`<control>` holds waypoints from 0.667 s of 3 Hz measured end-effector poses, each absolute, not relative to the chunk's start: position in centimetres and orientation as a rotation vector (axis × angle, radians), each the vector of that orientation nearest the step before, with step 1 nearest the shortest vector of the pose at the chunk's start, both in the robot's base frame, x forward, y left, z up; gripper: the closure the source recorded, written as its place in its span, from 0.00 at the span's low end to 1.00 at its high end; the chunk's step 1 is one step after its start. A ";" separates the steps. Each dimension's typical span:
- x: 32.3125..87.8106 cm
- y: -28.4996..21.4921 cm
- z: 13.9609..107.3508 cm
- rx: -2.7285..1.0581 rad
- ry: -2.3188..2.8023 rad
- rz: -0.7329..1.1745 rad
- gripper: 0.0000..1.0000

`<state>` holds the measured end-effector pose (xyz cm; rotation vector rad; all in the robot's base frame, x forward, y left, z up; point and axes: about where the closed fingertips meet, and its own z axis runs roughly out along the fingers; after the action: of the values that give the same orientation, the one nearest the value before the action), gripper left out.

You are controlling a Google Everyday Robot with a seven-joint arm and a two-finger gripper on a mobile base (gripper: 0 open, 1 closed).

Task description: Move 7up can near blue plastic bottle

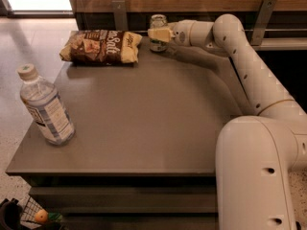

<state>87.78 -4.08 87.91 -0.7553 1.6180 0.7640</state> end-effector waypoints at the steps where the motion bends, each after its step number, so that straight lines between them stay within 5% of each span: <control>1: 87.8 -3.7 87.8 -0.759 1.618 0.769 0.93; 2: 87.7 -3.5 87.8 -0.762 1.618 0.769 1.00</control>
Offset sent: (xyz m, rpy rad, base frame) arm 0.0001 0.0037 -0.0012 0.0005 0.0018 0.0046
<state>87.73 -3.47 87.82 -0.7623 1.6176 0.7690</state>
